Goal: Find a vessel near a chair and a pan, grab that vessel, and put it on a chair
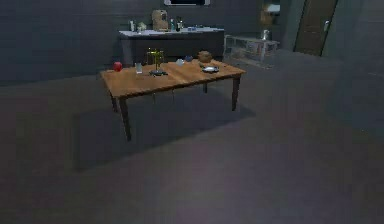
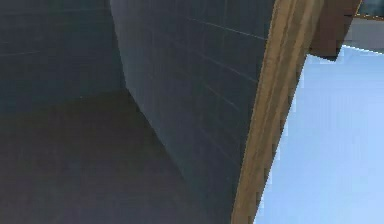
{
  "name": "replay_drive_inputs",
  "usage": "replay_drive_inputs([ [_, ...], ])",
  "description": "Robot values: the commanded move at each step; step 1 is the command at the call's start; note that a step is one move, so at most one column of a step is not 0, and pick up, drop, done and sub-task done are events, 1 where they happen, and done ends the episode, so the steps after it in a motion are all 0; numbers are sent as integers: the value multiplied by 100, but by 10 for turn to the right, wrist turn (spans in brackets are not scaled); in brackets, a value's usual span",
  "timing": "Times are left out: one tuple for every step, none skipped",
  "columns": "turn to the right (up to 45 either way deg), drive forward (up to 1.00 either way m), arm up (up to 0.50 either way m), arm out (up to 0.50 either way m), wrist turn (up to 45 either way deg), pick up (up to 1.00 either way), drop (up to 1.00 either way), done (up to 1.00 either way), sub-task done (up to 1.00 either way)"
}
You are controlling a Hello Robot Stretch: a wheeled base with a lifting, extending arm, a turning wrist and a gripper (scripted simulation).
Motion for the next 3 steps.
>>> replay_drive_inputs([
  [0,100,0,0,0,0,0,0,0],
  [0,75,0,0,0,0,0,0,0],
  [-450,0,0,0,0,0,0,0,0],
])
